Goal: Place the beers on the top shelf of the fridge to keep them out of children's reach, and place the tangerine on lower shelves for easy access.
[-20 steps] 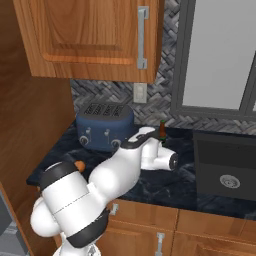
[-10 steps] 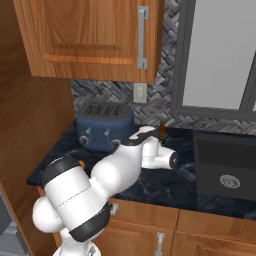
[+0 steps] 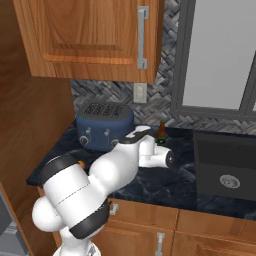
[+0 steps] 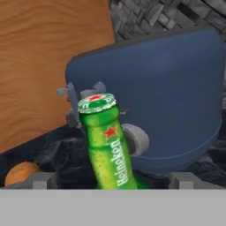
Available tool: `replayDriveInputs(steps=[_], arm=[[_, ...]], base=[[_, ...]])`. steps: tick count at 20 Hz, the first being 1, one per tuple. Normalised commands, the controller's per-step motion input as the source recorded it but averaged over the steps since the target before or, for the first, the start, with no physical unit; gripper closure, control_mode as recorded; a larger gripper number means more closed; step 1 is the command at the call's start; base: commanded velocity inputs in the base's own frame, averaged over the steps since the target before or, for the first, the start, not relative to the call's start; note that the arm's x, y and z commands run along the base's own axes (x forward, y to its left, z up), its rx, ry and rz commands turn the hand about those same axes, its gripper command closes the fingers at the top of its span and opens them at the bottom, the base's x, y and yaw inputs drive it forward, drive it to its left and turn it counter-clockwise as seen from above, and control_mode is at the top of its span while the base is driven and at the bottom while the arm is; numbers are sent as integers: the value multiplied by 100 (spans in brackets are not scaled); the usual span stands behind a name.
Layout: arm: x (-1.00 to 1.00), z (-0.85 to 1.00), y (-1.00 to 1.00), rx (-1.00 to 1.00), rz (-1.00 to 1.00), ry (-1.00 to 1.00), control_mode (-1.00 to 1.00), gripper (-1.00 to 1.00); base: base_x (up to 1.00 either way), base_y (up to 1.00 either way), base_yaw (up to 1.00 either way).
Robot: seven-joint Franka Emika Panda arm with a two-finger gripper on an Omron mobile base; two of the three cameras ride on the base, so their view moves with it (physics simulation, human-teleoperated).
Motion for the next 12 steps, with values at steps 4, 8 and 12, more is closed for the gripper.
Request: replayDriveInputs(steps=[4,8,12], arm=[[0,0,11,0,0,2,-100,-100],[3,0,8,0,0,1,-100,-100],[8,0,13,0,0,0,-100,100]], base=[[0,0,0],[0,0,0],[0,0,0]])
